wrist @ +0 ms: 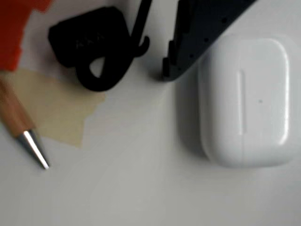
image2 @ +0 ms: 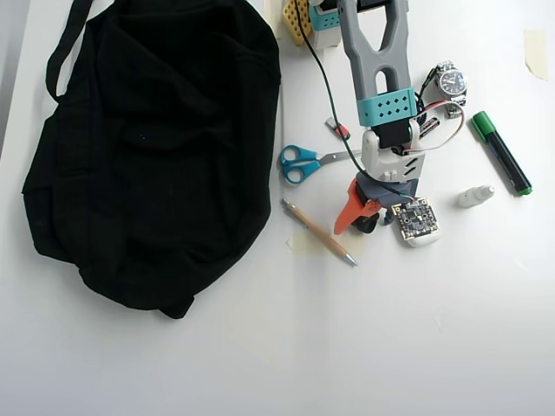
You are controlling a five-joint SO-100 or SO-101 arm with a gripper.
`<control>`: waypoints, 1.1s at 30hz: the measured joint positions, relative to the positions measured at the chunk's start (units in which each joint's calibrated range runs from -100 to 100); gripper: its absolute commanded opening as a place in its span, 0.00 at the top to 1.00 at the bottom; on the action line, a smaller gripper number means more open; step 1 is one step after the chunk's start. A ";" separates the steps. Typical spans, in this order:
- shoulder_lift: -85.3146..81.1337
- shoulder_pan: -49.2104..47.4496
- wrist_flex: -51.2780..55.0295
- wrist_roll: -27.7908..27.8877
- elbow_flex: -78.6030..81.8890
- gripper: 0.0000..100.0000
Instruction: Put the black bike light into the black bag
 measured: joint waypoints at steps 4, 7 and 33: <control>0.00 0.00 0.00 0.00 0.00 0.65; 0.00 -0.07 0.00 -0.10 0.00 0.65; -0.58 -0.07 4.26 0.05 -0.60 0.76</control>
